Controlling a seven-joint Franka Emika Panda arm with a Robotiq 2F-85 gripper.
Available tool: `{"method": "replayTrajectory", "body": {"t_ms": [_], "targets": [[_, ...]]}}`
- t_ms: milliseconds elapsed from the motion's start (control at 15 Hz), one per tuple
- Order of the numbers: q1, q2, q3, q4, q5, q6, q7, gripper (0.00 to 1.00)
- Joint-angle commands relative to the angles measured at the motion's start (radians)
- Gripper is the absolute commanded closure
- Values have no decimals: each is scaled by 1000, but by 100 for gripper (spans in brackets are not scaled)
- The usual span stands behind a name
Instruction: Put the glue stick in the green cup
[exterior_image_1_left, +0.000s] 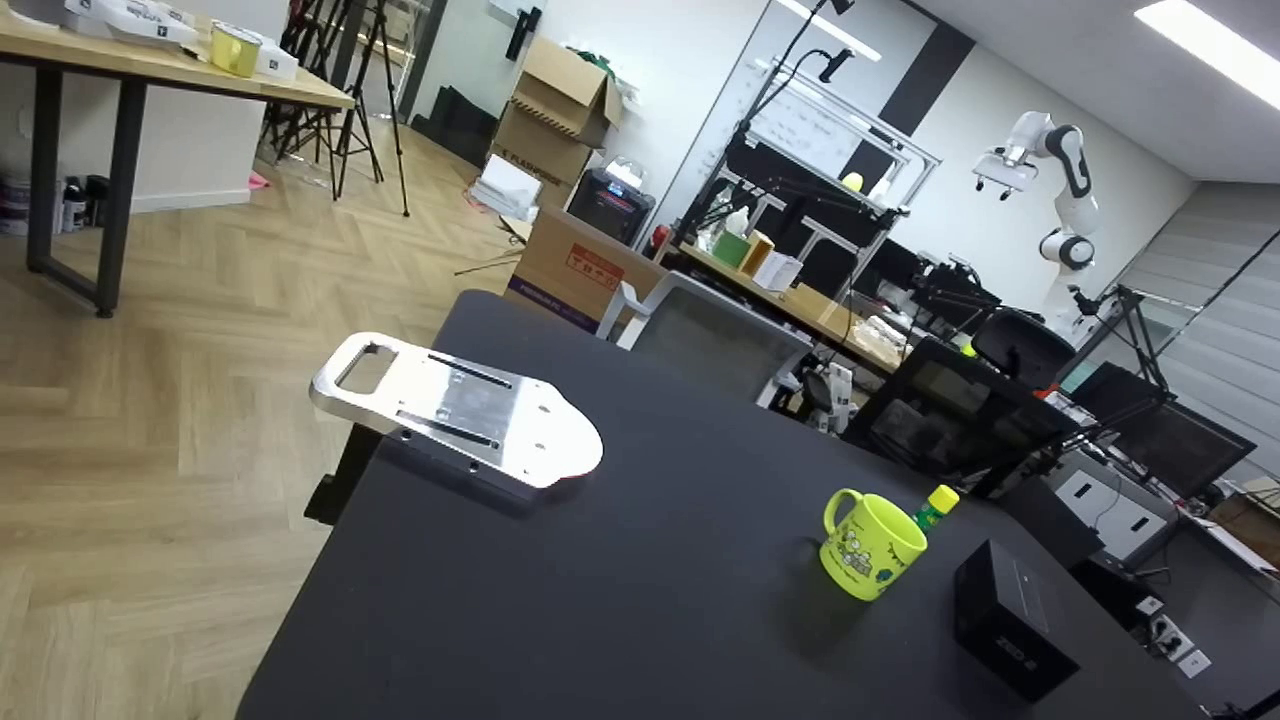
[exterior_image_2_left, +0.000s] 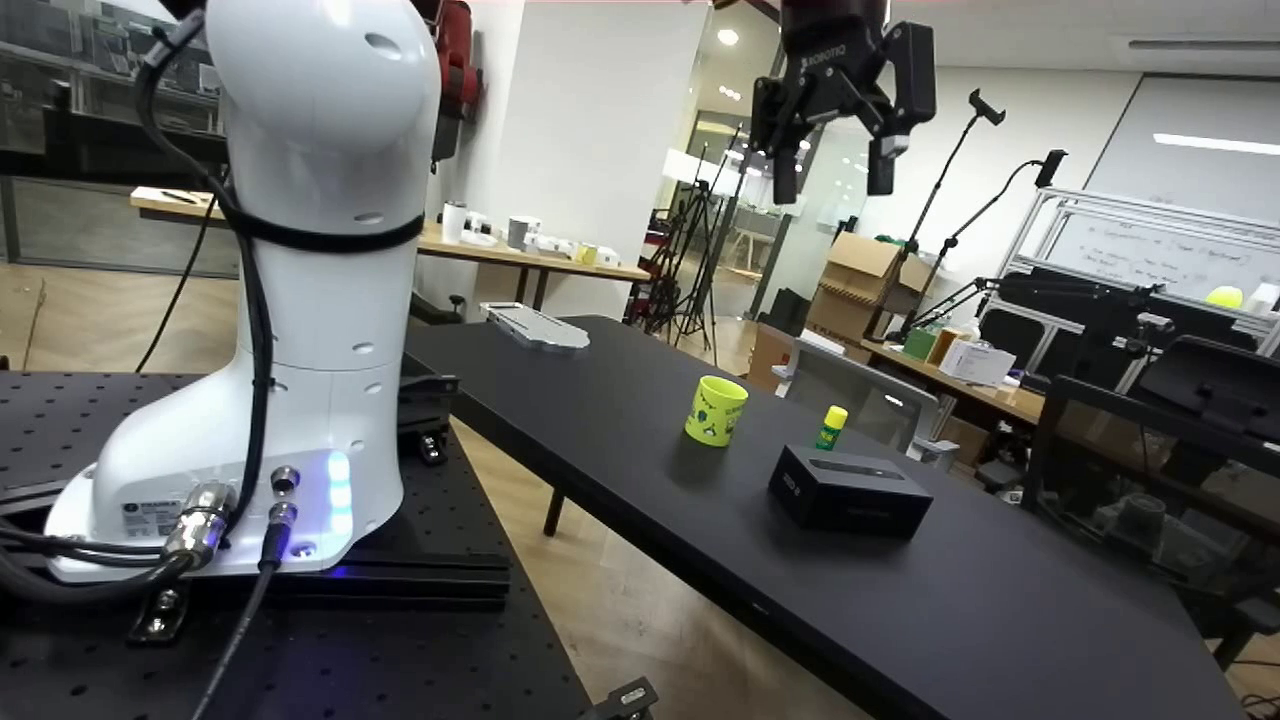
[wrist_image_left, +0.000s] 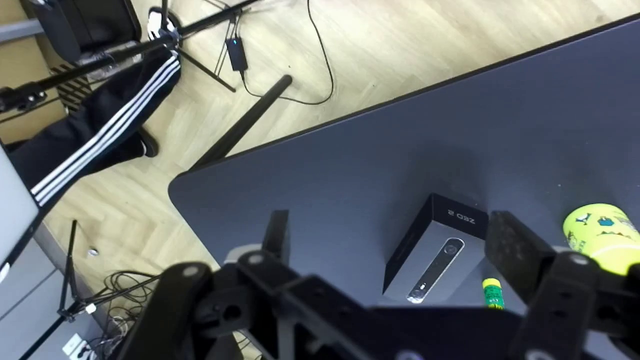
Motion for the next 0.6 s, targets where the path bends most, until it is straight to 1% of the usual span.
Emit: {"method": "replayTrajectory", "body": {"t_ms": [0,267,400,533], "targets": [[41,245,-8,93,-2,140,1,0],[59,486,18,189,10,242,6,0],[75,611,27,254,23,286,9,0],[98,738,27,330,59,328,-1,0]]}}
